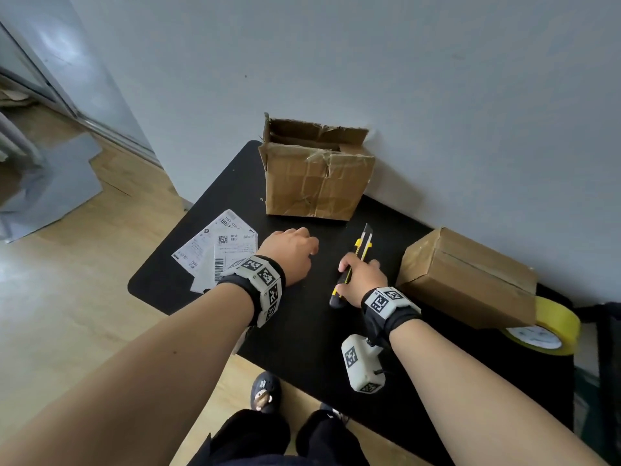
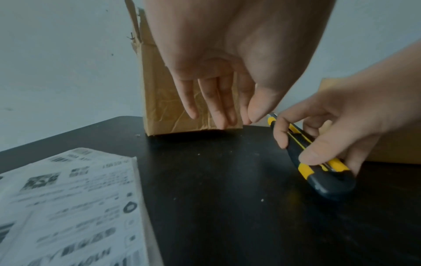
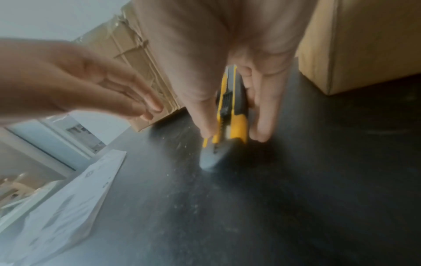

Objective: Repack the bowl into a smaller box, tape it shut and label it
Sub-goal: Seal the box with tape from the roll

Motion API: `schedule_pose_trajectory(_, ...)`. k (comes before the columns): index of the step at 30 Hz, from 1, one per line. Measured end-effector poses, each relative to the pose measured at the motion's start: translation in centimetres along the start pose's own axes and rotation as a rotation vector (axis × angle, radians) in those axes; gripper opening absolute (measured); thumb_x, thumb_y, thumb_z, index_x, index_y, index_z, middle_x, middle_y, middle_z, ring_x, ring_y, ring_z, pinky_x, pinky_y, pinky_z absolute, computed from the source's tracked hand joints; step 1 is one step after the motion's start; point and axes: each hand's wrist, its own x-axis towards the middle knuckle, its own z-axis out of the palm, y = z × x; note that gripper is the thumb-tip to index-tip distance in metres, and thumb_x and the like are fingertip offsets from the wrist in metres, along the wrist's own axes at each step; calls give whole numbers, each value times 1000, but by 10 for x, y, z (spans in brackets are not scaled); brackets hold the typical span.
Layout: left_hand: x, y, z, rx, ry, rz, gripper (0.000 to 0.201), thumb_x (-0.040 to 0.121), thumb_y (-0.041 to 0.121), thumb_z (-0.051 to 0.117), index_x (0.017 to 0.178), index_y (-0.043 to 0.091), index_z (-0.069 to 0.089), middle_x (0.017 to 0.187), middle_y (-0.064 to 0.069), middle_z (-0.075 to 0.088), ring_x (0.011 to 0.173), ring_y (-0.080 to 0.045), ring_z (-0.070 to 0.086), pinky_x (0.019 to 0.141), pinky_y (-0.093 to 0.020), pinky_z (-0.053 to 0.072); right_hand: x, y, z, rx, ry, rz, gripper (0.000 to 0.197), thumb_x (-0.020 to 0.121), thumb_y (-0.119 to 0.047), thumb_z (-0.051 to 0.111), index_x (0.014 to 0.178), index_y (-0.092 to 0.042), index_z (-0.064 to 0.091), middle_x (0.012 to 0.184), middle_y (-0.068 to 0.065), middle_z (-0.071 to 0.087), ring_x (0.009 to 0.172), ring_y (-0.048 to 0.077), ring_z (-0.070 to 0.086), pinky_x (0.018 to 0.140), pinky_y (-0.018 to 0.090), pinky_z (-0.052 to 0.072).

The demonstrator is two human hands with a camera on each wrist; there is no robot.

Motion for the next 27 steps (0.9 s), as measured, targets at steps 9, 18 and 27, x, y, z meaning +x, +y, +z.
schedule_pose_trajectory(9, 17, 33, -30, -45, 258, 117, 31, 92, 15, 44, 120, 17, 57, 120, -3, 54, 111, -23, 53, 86, -35, 45, -25, 7, -60, 276, 377, -139, 13, 90, -32, 56, 98, -29, 46, 104, 5, 40, 71, 28, 57, 75, 34, 51)
schedule_pose_trajectory(18, 57, 142, -42, -47, 291, 357, 32, 88, 14, 48, 118, 14, 59, 115, -6, 56, 108, -26, 53, 87, -35, 41, -69, 103, -127, 548, 570, 14, 76, 79, -3, 54, 141, -42, 36, 107, 2, 48, 86, 22, 55, 82, 29, 48)
schedule_pose_trajectory(27, 76, 249, -19, 116, 32, 598, 52, 86, 32, 57, 135, 25, 42, 138, 1, 37, 126, -20, 39, 105, -32, 32, -117, 201, -144, 686, 572, 183, 40, 87, -11, 54, 123, -27, 56, 86, 1, 66, 57, 27, 65, 55, 31, 54)
